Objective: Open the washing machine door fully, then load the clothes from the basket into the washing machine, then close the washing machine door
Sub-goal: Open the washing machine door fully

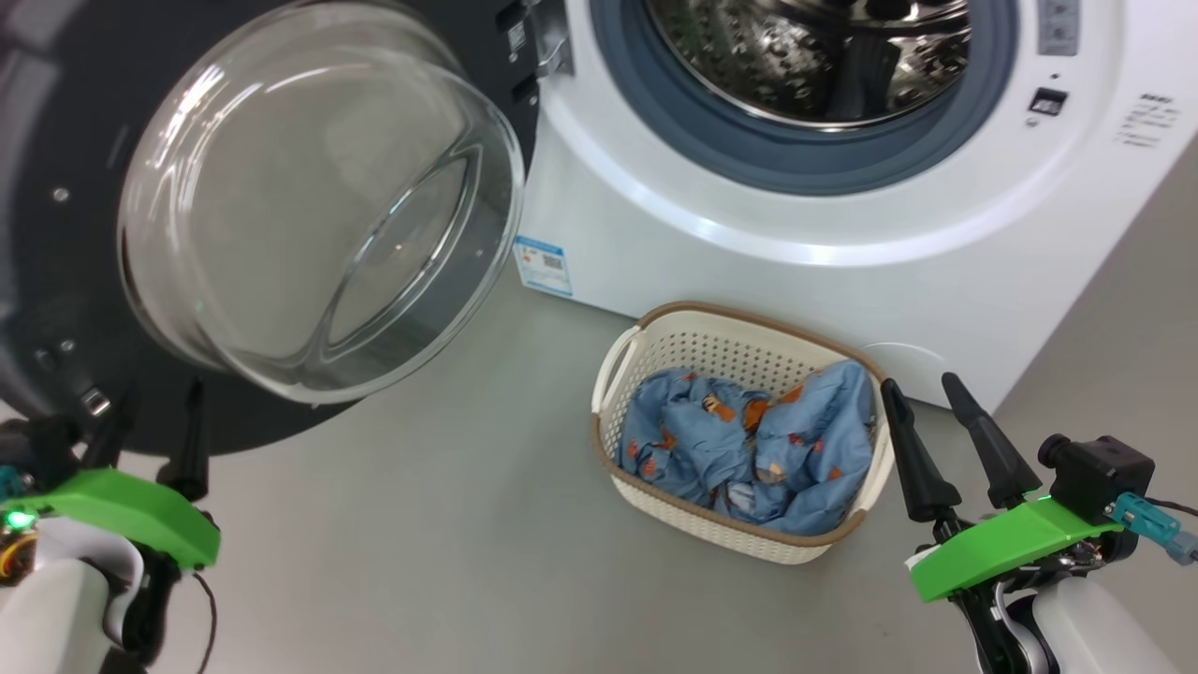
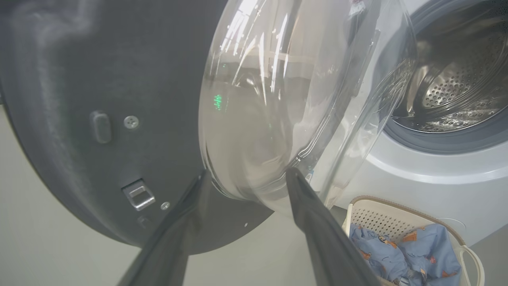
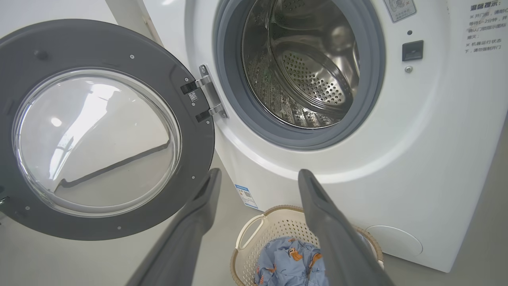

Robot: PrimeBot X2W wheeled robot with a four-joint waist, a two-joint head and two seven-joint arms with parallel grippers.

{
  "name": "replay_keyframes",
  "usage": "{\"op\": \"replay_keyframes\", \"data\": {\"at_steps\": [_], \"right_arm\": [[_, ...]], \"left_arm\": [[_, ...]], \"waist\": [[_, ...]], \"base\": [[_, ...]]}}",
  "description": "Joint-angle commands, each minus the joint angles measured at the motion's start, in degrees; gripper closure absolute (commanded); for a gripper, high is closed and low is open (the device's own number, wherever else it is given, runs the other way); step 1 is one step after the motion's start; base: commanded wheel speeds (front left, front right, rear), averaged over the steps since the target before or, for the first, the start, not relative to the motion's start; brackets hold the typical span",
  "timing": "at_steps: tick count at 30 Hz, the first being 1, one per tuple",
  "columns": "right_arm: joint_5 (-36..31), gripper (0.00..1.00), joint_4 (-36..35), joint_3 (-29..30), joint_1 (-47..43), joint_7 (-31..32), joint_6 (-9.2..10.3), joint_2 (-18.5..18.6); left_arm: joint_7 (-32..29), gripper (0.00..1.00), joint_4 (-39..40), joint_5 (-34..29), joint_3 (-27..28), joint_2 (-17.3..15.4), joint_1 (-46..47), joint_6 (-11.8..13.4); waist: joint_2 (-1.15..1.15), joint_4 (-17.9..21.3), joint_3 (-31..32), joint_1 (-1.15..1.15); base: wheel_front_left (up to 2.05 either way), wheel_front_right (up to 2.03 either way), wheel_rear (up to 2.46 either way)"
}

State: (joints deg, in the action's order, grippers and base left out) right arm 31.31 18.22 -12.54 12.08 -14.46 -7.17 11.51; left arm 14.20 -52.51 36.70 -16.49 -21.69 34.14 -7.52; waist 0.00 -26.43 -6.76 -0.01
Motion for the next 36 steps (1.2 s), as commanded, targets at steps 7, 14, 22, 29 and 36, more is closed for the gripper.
{"op": "replay_keyframes", "data": {"at_steps": [7,14,22,29,36], "right_arm": [[0.1,0.00,-1.6,-1.8,-1.0,-0.5,-0.32,0.3],[-0.3,0.00,-1.8,-2.7,-1.7,-0.5,-0.32,0.5],[-0.8,0.00,-2.8,-3.4,-2.1,-0.5,-0.32,1.0],[-1.1,0.00,-3.4,-4.1,-1.9,-0.5,-0.32,1.4],[-1.7,0.00,-3.9,-4.8,-1.6,-0.5,-0.32,2.1]], "left_arm": [[0.8,0.00,10.0,0.6,3.0,-2.1,-4.9,0.9],[0.8,0.00,19.6,0.6,3.6,-0.6,-11.2,3.2],[0.8,0.00,27.7,0.8,4.4,0.8,-18.1,6.1],[0.8,0.00,32.7,1.5,5.6,1.9,-21.9,8.1],[0.8,0.00,36.3,1.2,6.5,2.6,-24.6,9.5]], "waist": [[0.00,4.0,3.1,0.01],[0.00,8.6,5.0,0.01],[0.00,15.3,7.0,0.01],[0.00,21.1,7.4,0.01],[0.00,25.4,7.4,0.01]], "base": [[0.00,0.00,0.00],[0.00,0.00,0.00],[0.00,0.00,0.00],[0.00,0.00,0.00],[0.00,0.00,0.00]]}}
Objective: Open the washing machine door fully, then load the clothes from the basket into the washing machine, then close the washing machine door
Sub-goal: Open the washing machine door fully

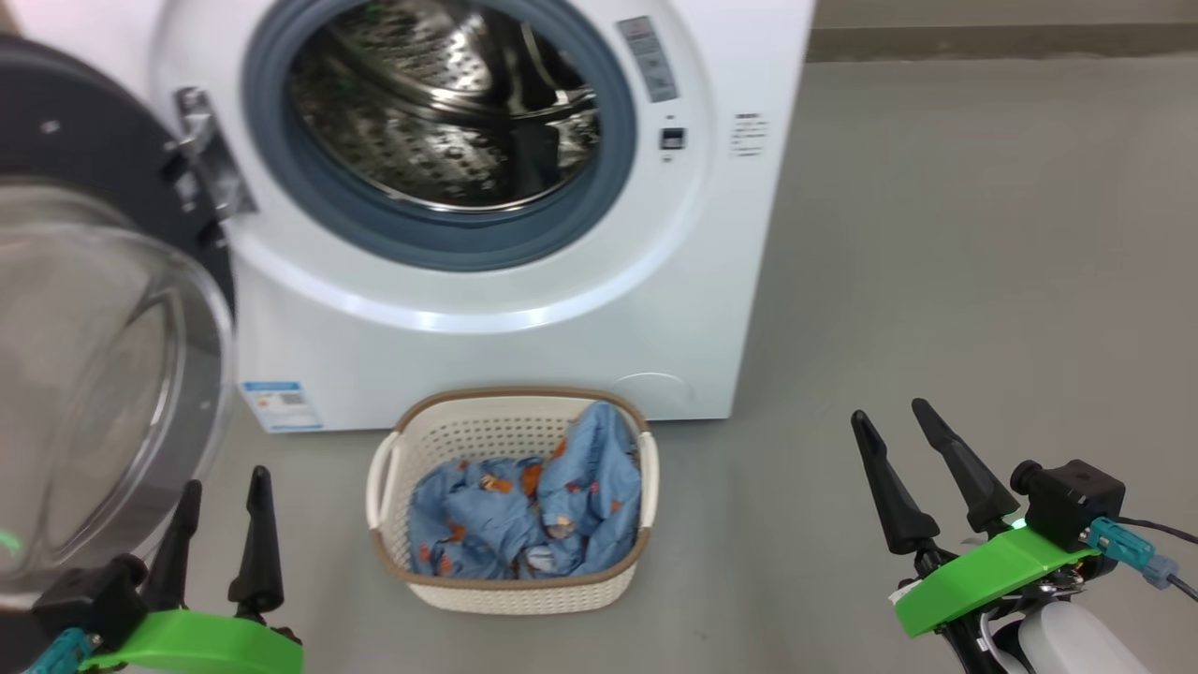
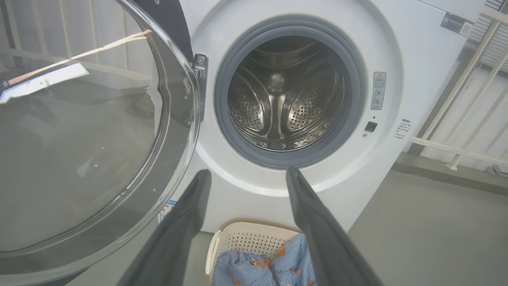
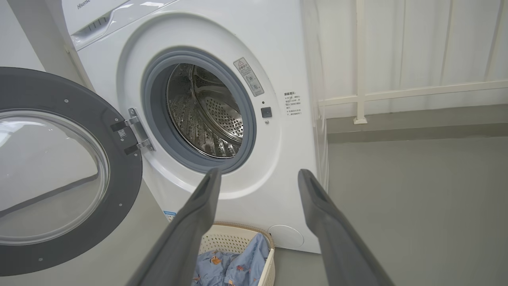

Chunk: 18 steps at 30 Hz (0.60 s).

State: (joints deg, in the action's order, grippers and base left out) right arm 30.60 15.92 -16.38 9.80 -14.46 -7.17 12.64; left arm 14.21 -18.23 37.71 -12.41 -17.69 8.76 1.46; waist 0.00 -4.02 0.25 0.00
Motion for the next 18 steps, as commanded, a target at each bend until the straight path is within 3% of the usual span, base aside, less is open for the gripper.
{"op": "replay_keyframes", "data": {"at_steps": [1,18], "right_arm": [[-1.1,0.00,-1.7,-1.0,0.7,-0.5,-0.32,1.1],[-2.2,0.00,-2.6,0.5,0.7,-0.5,-0.32,2.4]], "left_arm": [[0.8,0.00,2.4,0.0,2.4,-1.3,0.6,0.6],[0.6,0.00,4.1,-0.8,1.7,-1.0,-0.9,2.1]], "waist": [[0.00,3.4,0.3,0.00],[0.00,4.8,0.0,0.00]], "base": [[0.00,0.00,0.00],[0.00,0.00,0.00]]}}
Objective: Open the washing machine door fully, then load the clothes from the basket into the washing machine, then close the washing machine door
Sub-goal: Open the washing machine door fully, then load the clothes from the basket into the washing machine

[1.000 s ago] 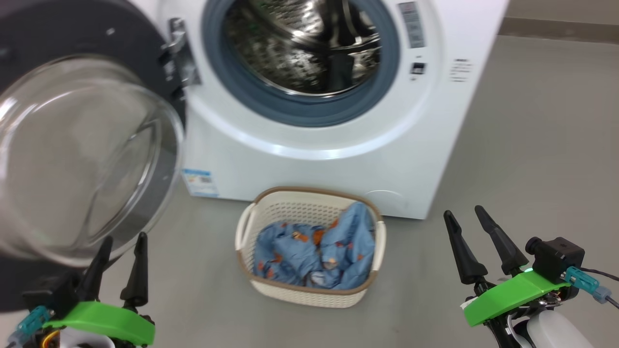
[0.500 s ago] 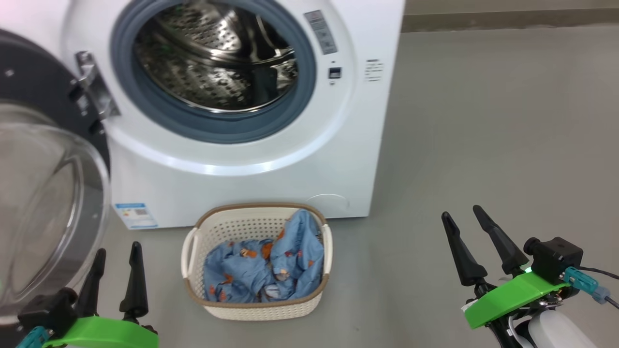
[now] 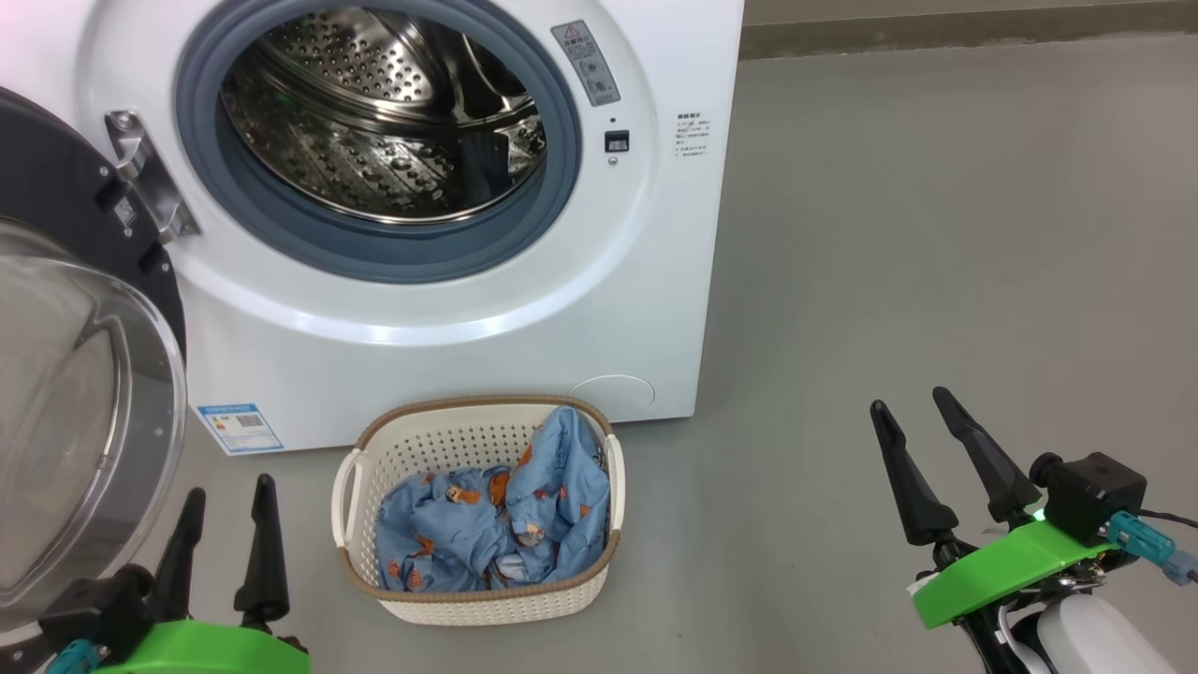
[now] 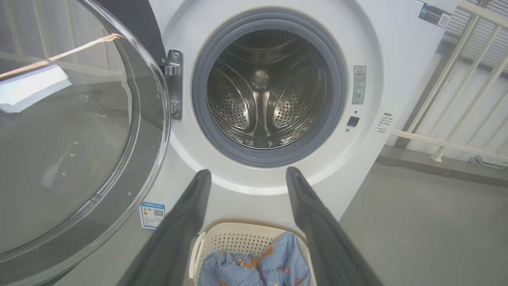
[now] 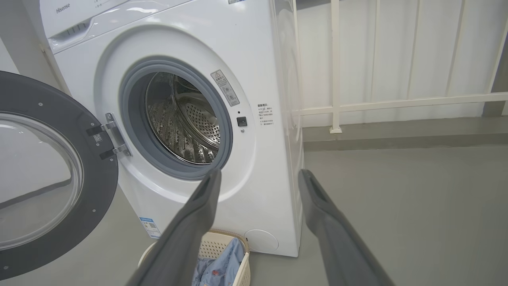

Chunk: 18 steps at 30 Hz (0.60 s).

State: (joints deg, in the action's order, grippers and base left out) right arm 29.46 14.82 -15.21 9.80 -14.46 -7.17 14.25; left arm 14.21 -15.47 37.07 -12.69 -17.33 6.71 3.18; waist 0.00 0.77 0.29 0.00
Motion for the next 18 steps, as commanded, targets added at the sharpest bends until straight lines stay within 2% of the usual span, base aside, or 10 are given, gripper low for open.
{"op": "replay_keyframes", "data": {"at_steps": [1,13,18], "right_arm": [[-1.1,0.00,-1.6,-0.6,0.7,-0.5,-0.32,0.8],[-1.4,0.00,-1.5,-0.5,0.7,-0.5,-0.32,0.7],[-1.3,0.00,-1.4,-0.4,0.7,-0.5,-0.32,0.5]], "left_arm": [[0.6,0.00,1.4,0.0,2.0,-1.3,1.1,0.3],[-0.6,0.00,1.0,0.3,0.9,-1.7,1.1,-0.3],[-0.4,0.00,1.2,-1.6,0.2,-2.5,1.2,0.5]], "waist": [[0.00,0.0,0.0,0.00],[0.00,-0.1,-0.1,0.00],[0.00,-0.1,-0.2,0.00]], "base": [[0.00,0.00,0.00],[0.00,0.00,0.00],[0.00,0.00,0.00]]}}
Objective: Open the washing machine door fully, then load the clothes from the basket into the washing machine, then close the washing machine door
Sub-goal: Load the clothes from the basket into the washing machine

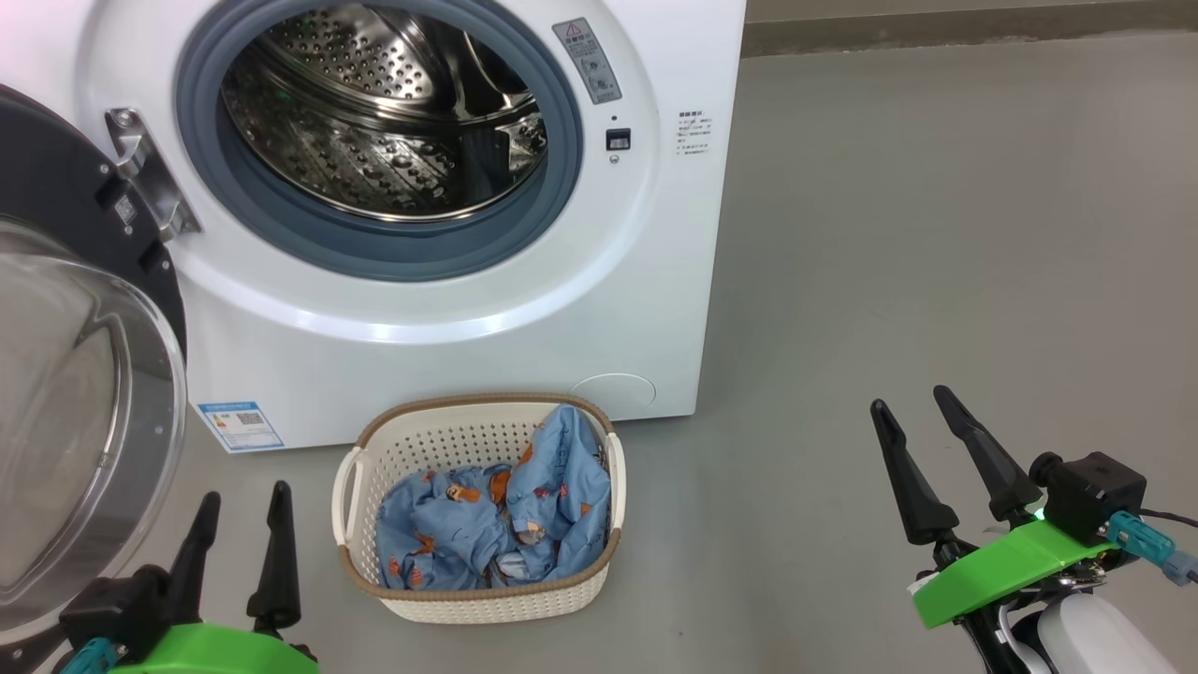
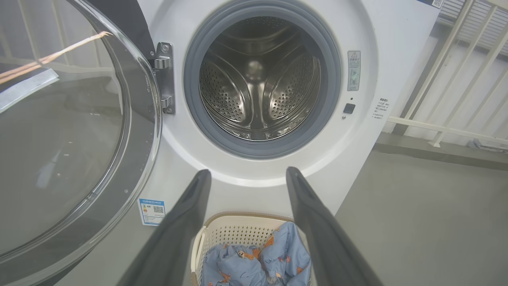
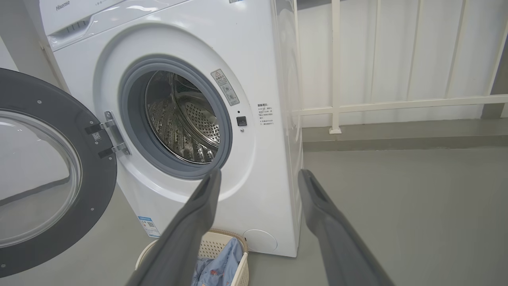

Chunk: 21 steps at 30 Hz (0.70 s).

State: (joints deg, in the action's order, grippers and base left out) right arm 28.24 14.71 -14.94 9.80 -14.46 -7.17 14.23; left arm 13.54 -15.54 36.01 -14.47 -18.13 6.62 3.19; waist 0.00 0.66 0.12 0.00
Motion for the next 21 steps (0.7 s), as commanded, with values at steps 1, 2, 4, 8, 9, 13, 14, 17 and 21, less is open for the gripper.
{"op": "replay_keyframes", "data": {"at_steps": [1,2,4,8,9,13,14,17,21], "right_arm": [[-0.1,0.00,-1.2,-0.7,0.7,-0.5,-0.32,0.5],[-0.1,0.00,-1.2,-0.7,0.7,-0.5,-0.32,0.5],[-0.1,0.00,-1.2,-0.7,0.7,-0.5,-0.32,0.5],[-0.2,0.00,-1.2,-0.6,0.7,-0.5,-0.32,0.5],[-0.2,0.00,-1.2,-0.5,0.7,-0.5,-0.32,0.5],[-0.3,0.00,-1.1,-0.5,0.8,-0.5,-0.32,0.6],[-0.3,0.00,-1.1,-0.5,0.8,-0.5,-0.32,0.6],[-0.3,0.00,-1.1,-0.5,0.8,-0.5,-0.32,0.7],[-0.4,0.00,-1.0,-0.6,0.8,-0.5,-0.32,0.8]], "left_arm": [[0.3,0.00,1.3,-0.7,1.9,-1.7,1.3,0.7],[0.3,0.00,1.3,-0.7,1.9,-1.7,1.3,0.8],[0.4,0.00,1.4,-0.7,1.9,-1.7,1.2,0.9],[0.4,0.00,1.6,-0.7,1.8,-1.7,1.1,1.1],[0.4,0.00,1.6,-0.7,1.8,-1.7,1.1,1.1],[0.5,0.00,1.7,-0.7,1.7,-1.7,1.1,1.3],[0.5,0.00,1.7,-0.6,1.7,-1.7,1.1,1.3],[0.5,0.00,1.7,-0.6,1.6,-1.7,1.0,1.4],[0.5,0.00,1.6,-0.6,1.5,-1.6,1.1,1.5]], "waist": [[0.00,0.0,0.0,0.00],[0.00,0.0,0.0,0.00],[0.00,0.0,0.1,0.00],[0.00,0.0,0.1,0.00],[0.00,0.0,0.1,0.00],[0.00,0.0,0.2,0.00],[0.00,0.0,0.2,0.00],[0.00,0.0,0.2,0.00],[0.00,-0.1,0.3,0.00]], "base": [[0.00,0.00,0.00],[0.00,0.00,0.00],[0.00,0.00,0.00],[0.00,0.00,0.00],[0.00,0.00,0.00],[0.00,0.00,0.00],[0.00,0.00,0.00],[0.00,0.00,0.00],[0.00,0.00,0.00]]}}
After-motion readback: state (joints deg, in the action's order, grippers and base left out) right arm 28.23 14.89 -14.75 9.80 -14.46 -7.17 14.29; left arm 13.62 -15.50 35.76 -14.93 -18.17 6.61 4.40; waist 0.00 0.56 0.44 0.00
